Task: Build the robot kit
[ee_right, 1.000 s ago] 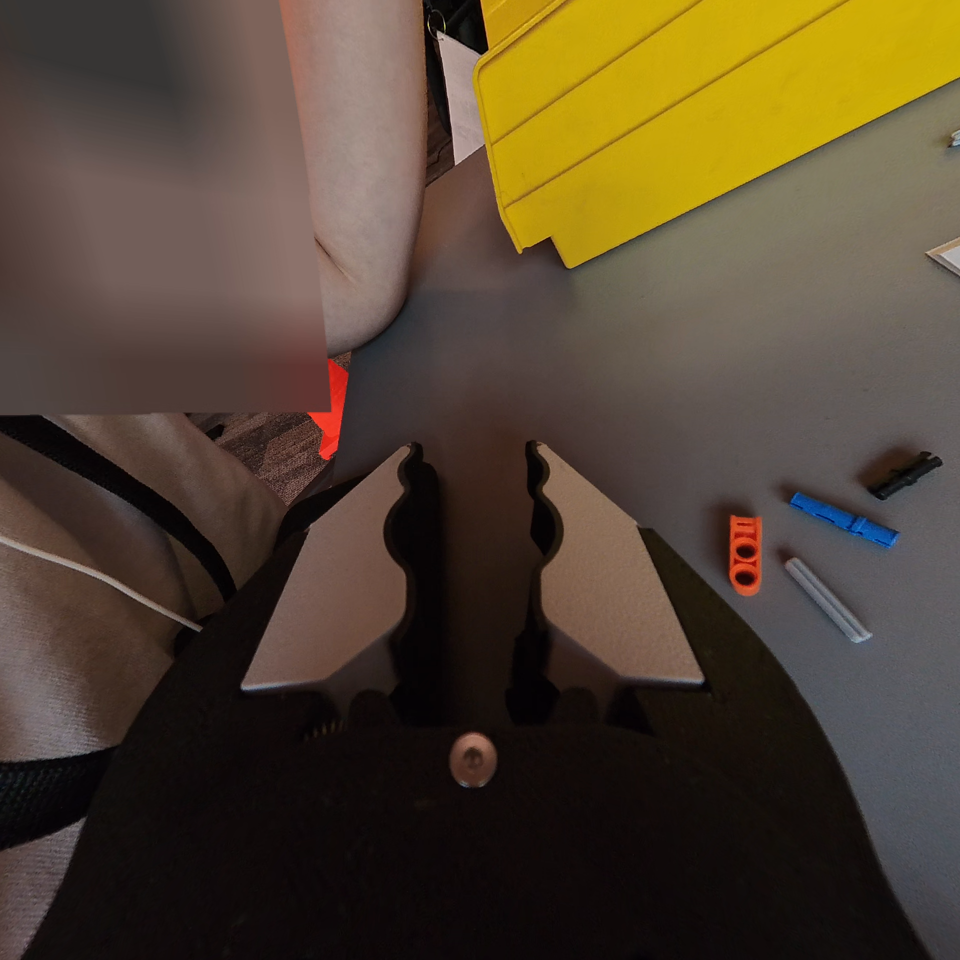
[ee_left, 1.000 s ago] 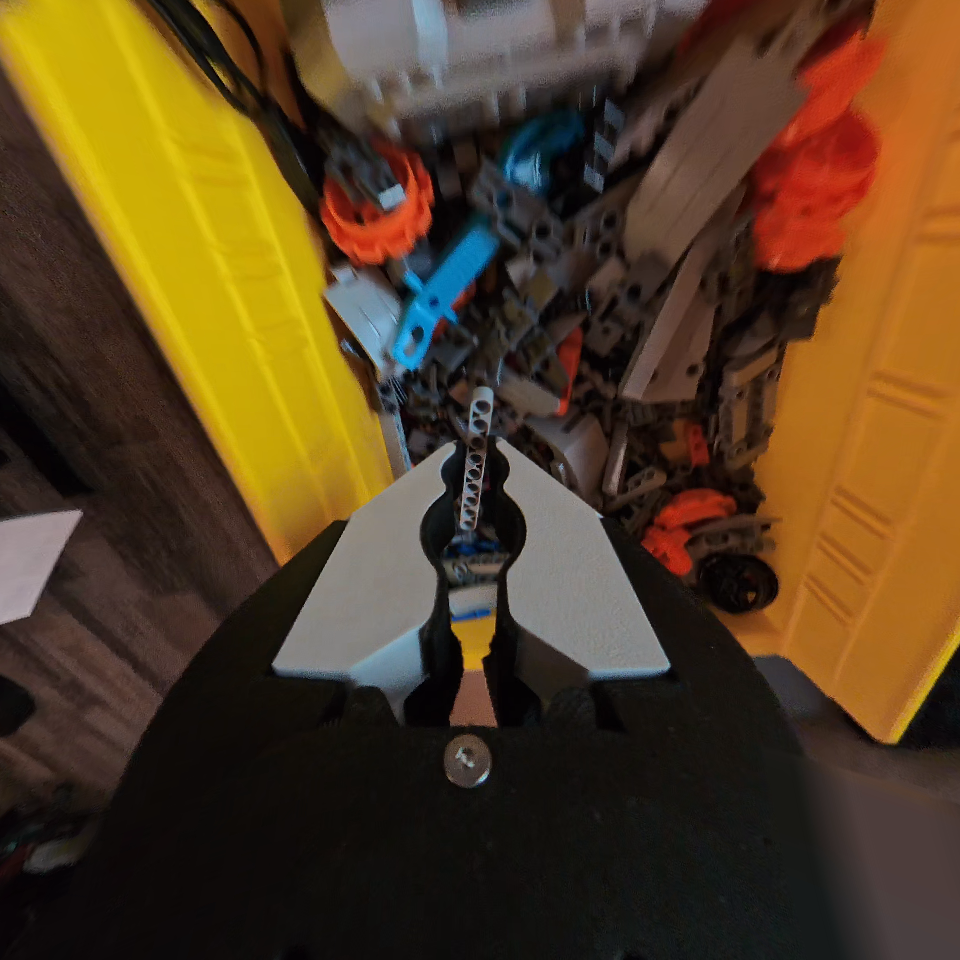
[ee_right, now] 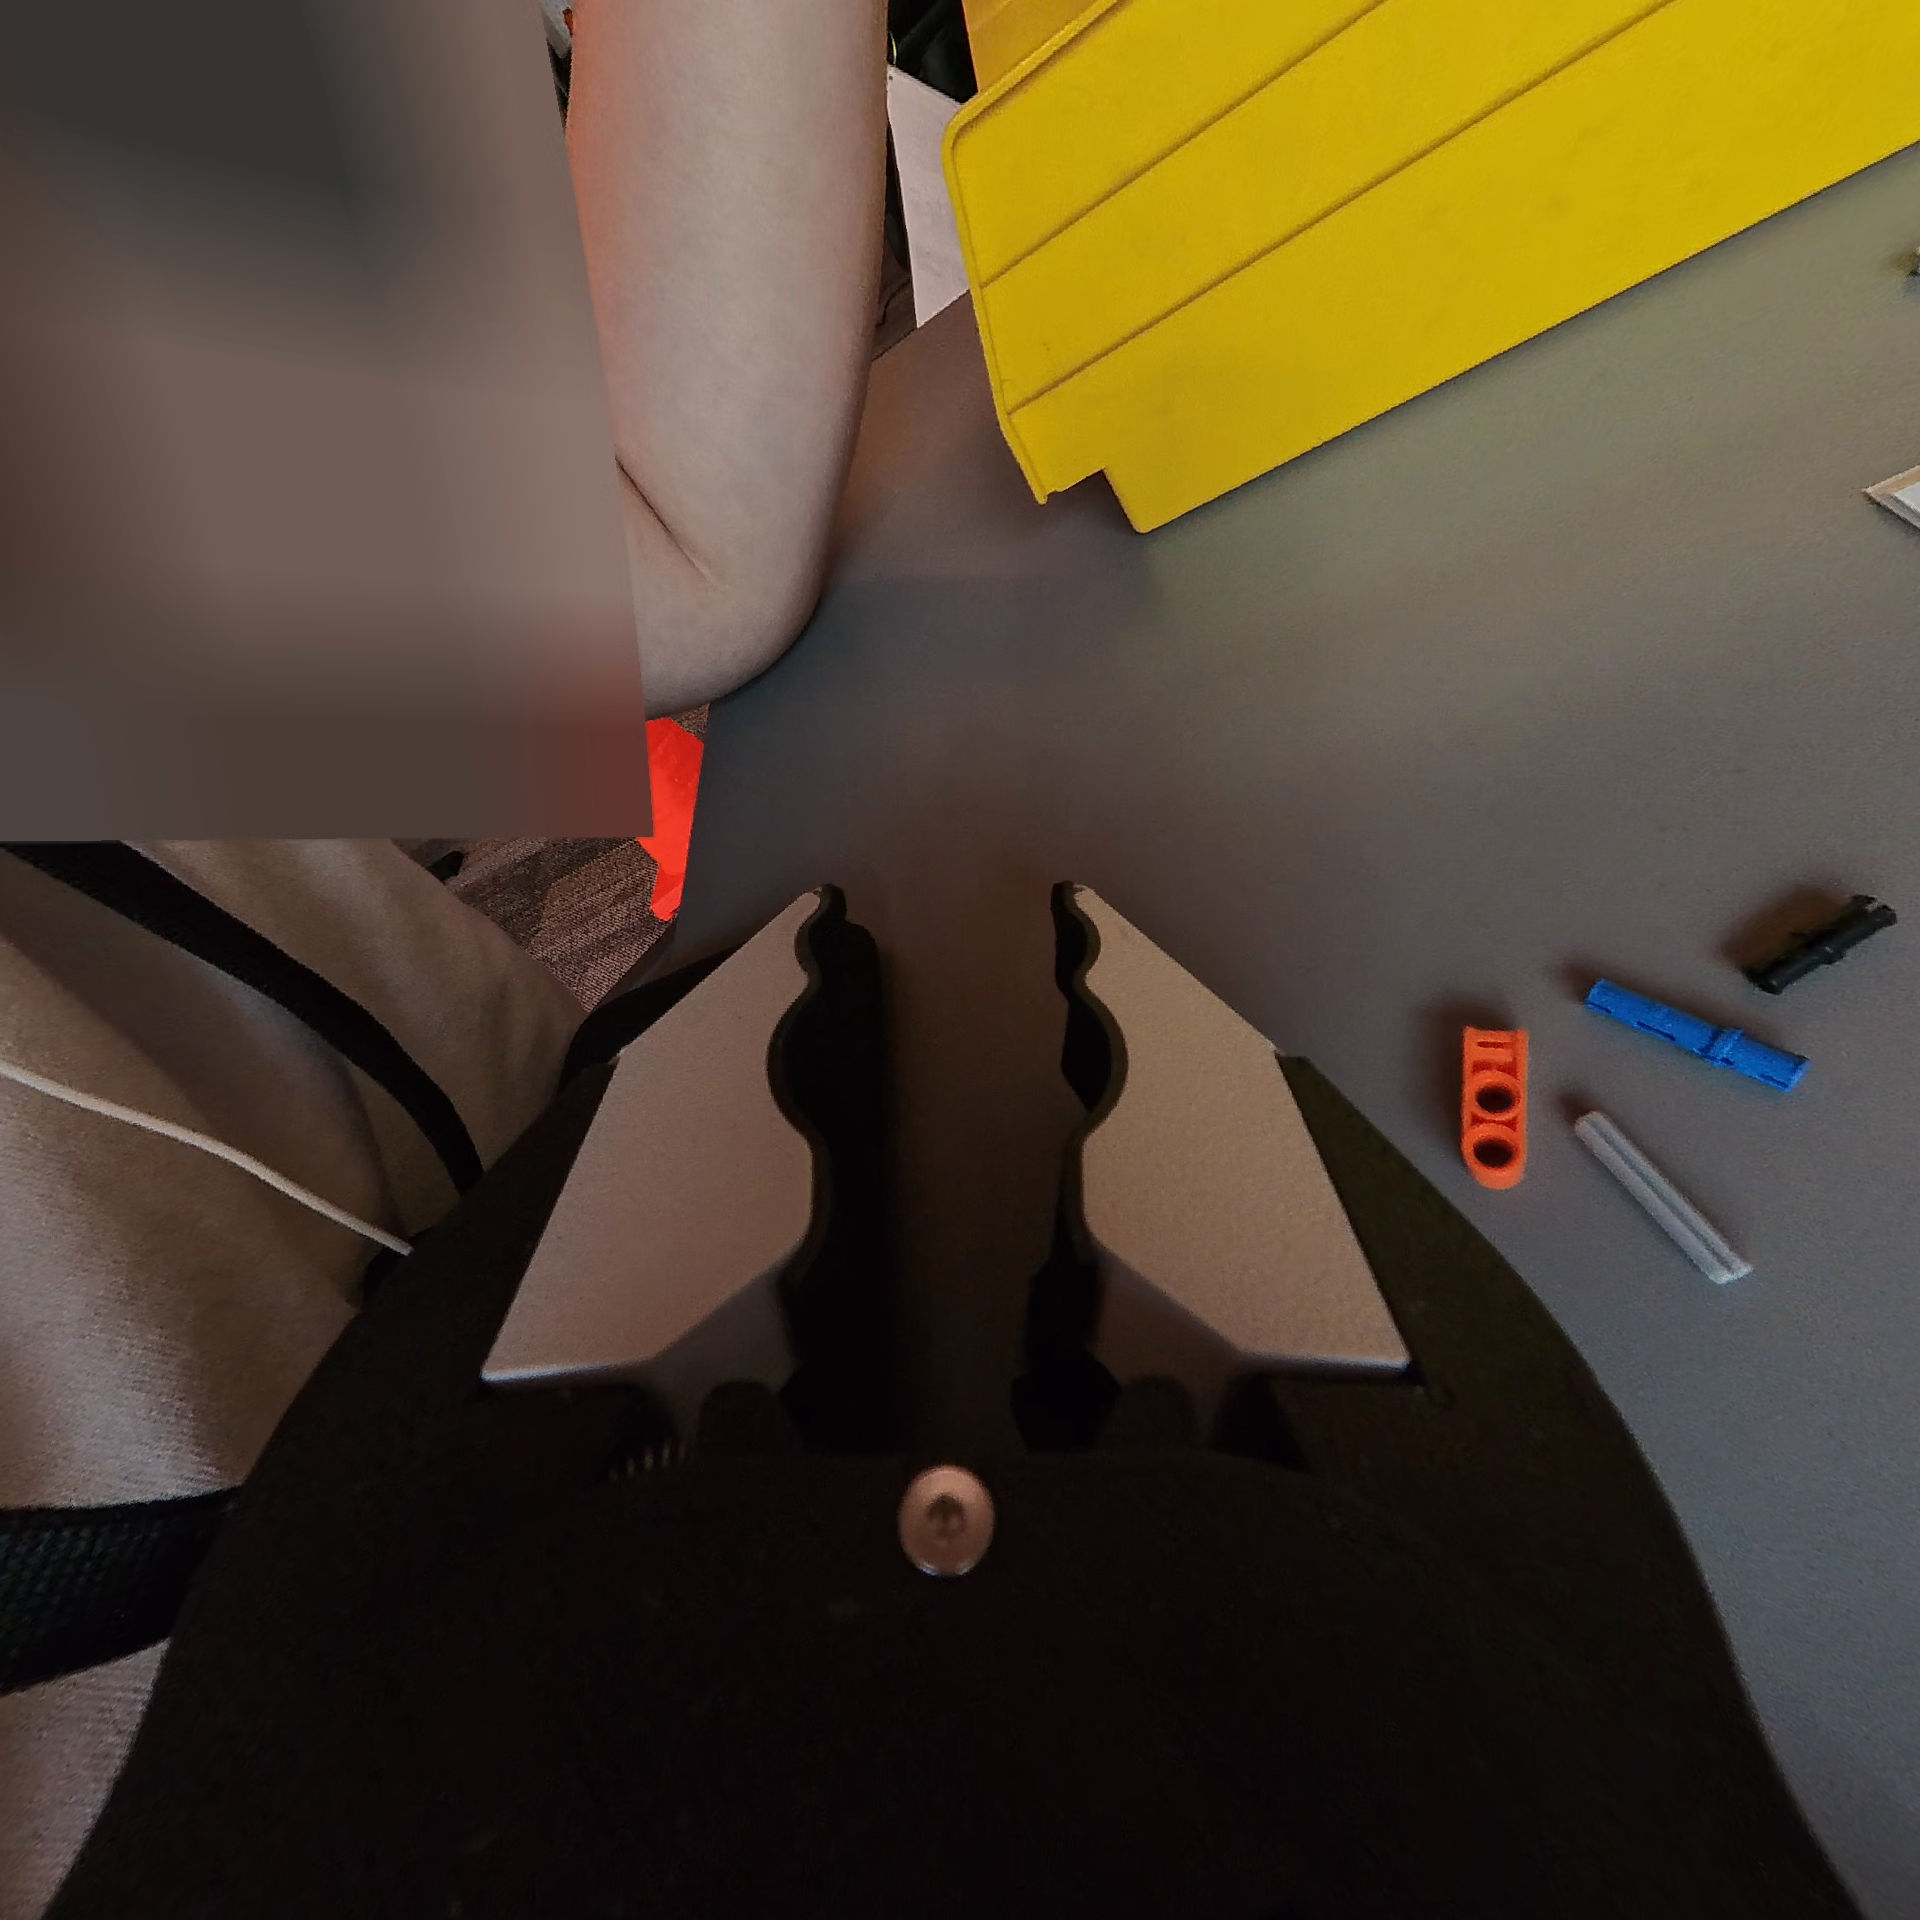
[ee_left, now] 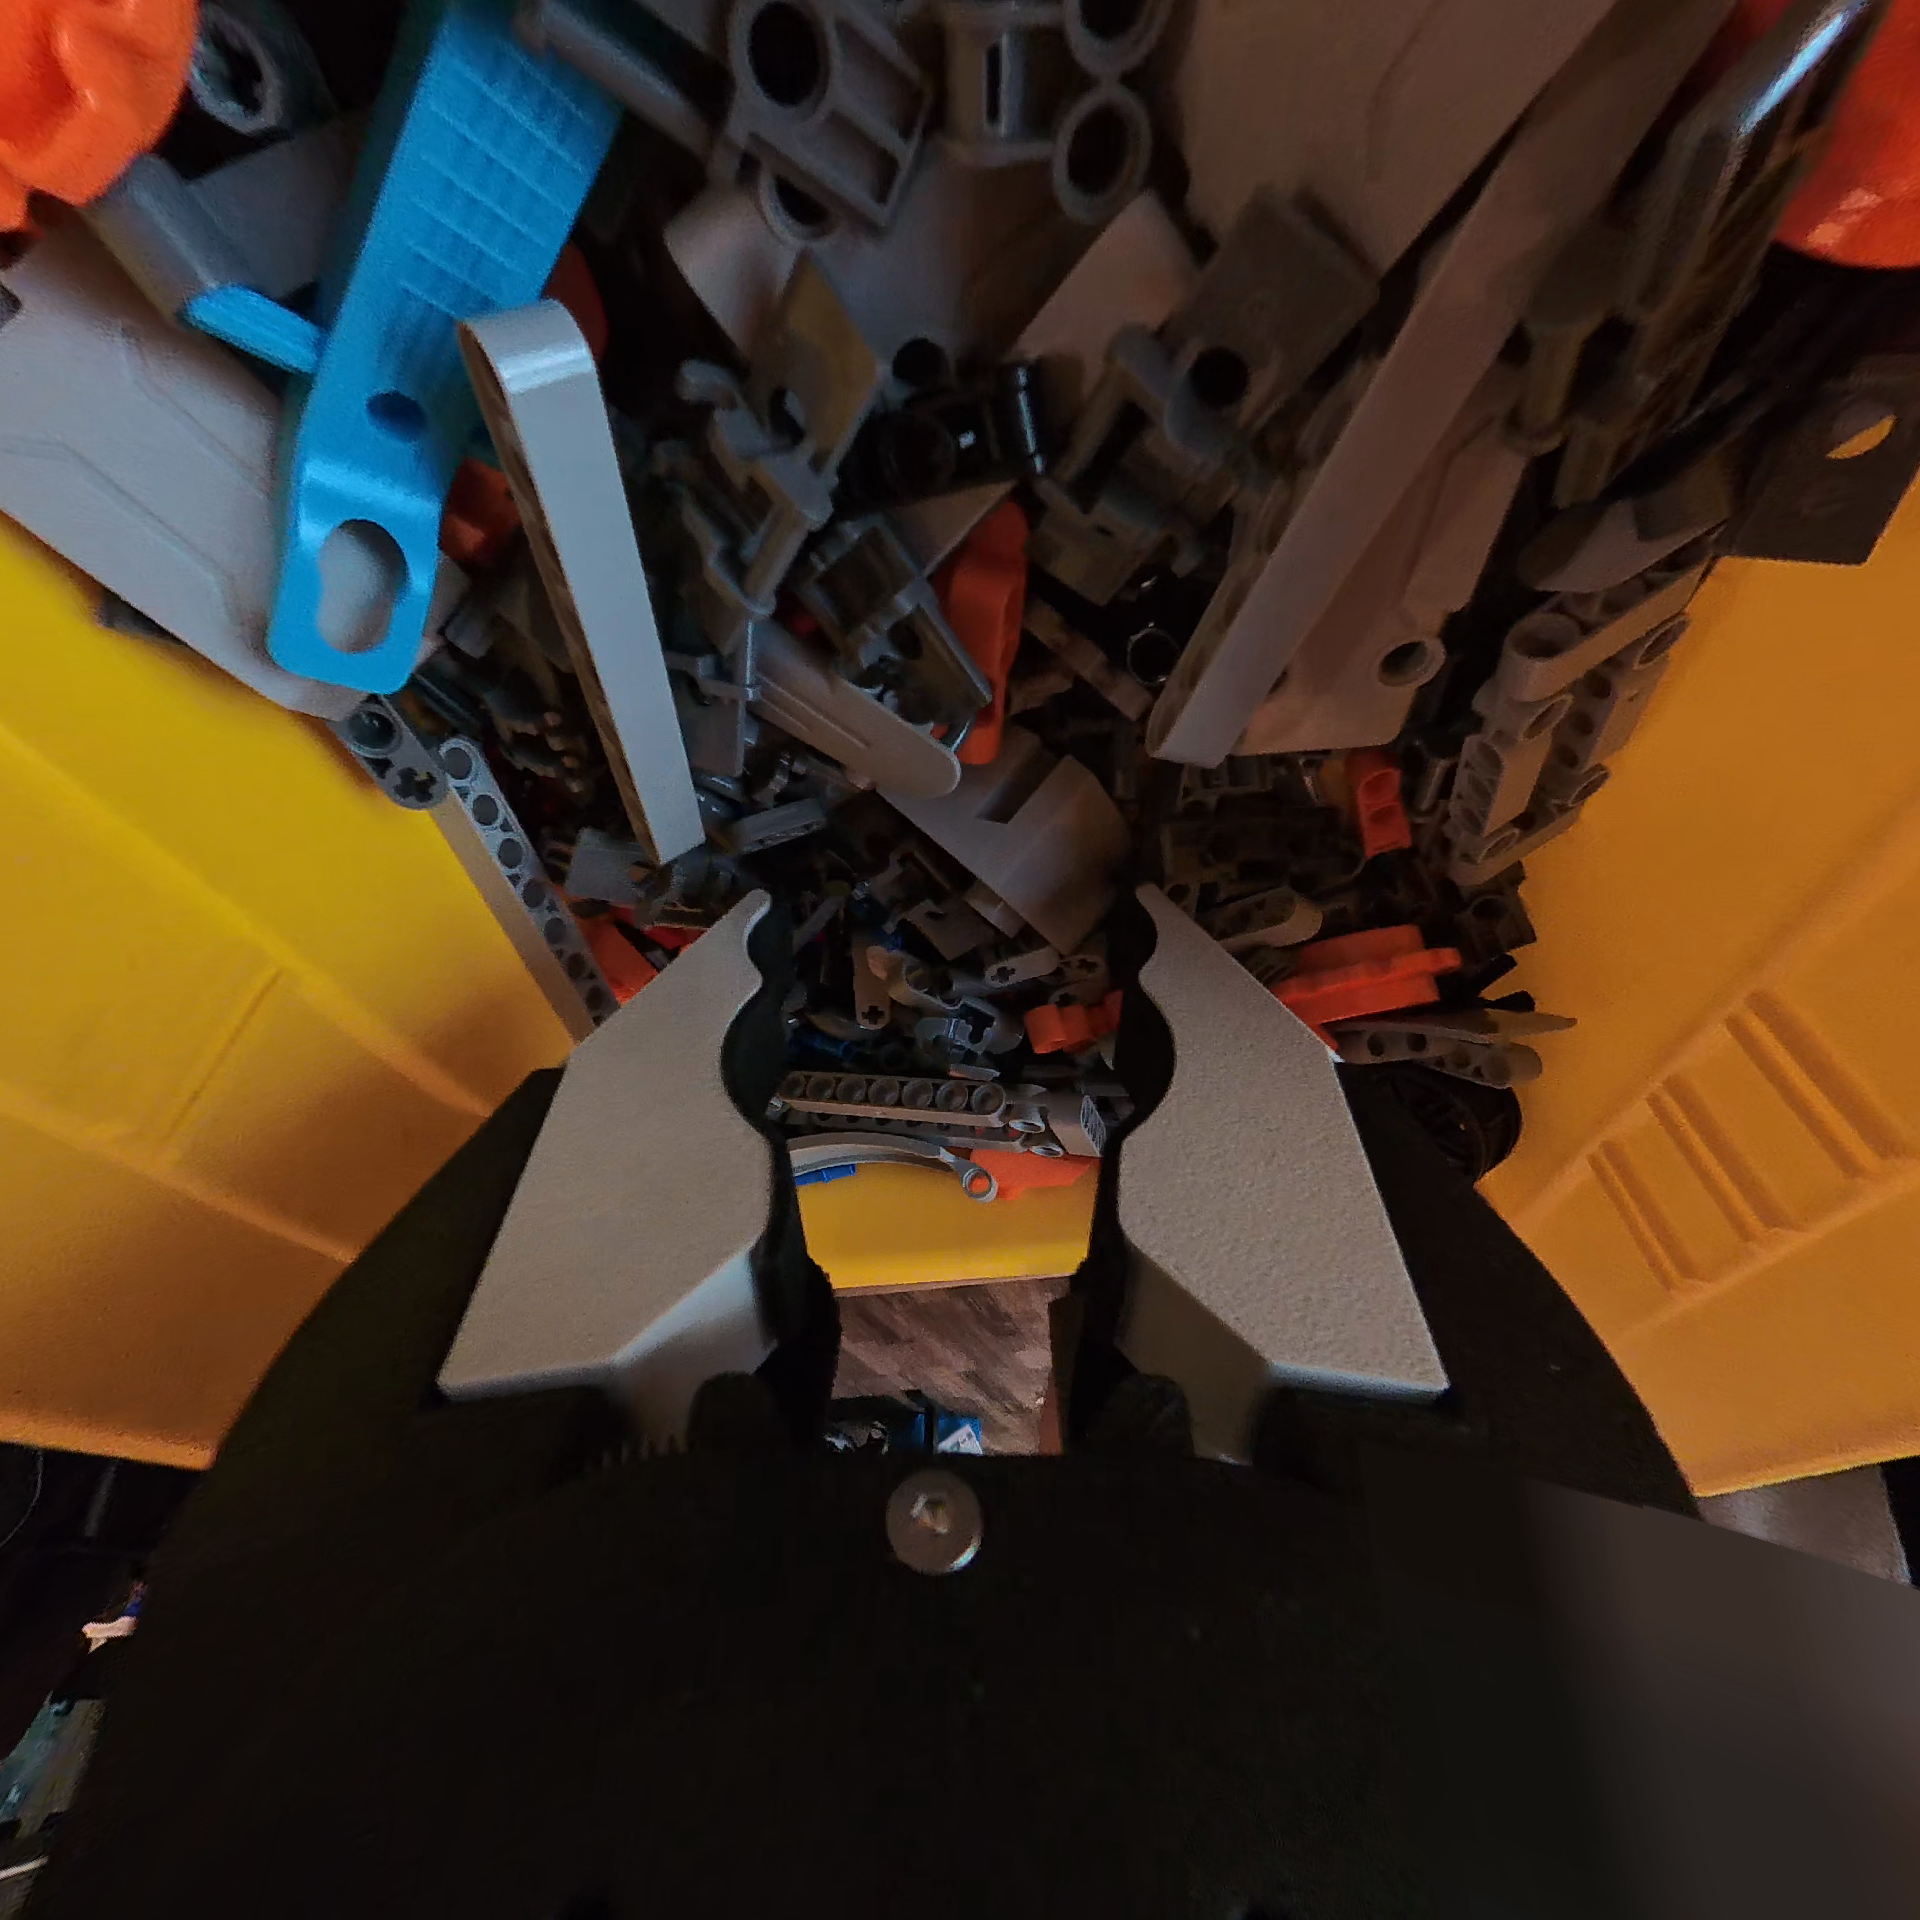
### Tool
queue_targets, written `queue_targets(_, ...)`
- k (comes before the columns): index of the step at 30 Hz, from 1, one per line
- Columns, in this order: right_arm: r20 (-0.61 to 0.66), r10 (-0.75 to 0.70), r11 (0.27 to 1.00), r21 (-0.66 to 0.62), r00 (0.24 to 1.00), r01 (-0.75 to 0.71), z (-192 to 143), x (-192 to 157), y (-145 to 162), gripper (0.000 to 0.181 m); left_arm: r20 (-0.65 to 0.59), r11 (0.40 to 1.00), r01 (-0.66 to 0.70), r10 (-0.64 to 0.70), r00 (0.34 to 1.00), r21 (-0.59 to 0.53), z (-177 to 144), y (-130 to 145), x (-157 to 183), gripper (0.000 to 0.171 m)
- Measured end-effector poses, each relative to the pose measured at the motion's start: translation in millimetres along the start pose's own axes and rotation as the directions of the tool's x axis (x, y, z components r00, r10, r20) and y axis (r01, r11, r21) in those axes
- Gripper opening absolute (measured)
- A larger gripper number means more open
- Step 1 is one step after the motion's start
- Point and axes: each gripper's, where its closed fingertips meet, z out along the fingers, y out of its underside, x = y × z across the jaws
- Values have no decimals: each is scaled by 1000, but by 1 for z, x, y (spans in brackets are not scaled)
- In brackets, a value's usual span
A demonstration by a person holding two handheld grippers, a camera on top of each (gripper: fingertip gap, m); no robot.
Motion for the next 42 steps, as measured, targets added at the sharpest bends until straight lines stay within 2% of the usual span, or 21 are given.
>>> queue_targets(7,0,2,1000,-3,1000,-2,0,0,0,40,-1,999,-37,37,999,-15,1,2,1,54)
queue_targets(9,0,2,1000,-4,1000,-2,0,0,0,40,-4,999,-45,45,999,-11,0,2,-1,49)
queue_targets(12,0,1,1000,-3,1000,-1,0,0,0,40,-21,999,-52,52,998,4,-3,2,-2,30)
queue_targets(15,1,3,1000,-3,1000,-3,0,0,0,40,-25,998,-49,50,998,40,-8,-1,-6,22)
queue_targets(18,2,3,1000,-3,1000,-3,0,0,0,40,6,996,-38,37,999,77,-14,-2,-15,21)
queue_targets(21,1,1,1000,-4,1000,-1,0,0,0,40,5,988,-11,11,1000,156,-26,-7,-19,21)
queue_targets(24,1,0,1000,-5,1000,0,0,0,1,41,-3,959,18,-18,1000,282,-46,-18,-23,22)
queue_targets(29,0,-2,1000,-10,1000,2,1,0,1,40,-18,858,27,-20,1000,513,-85,-53,-22,22)
queue_targets(31,0,-2,1000,-11,1000,2,1,0,1,40,4,809,-11,11,1000,588,-98,-69,-18,22)
queue_targets(33,0,-2,1000,-12,1000,2,1,0,1,40,41,778,-55,38,998,626,-105,-79,-12,30)
queue_targets(36,1,-1,1000,-11,1000,1,1,0,1,40,14,829,-91,100,995,551,-91,-71,5,50)
queue_targets(39,2,-2,1000,-8,1000,2,1,0,1,40,31,902,-76,70,997,426,-71,-47,2,57)
queue_targets(42,2,-3,1000,-7,1000,3,1,-1,1,40,-1,943,-22,23,1000,332,-58,-23,1,58)
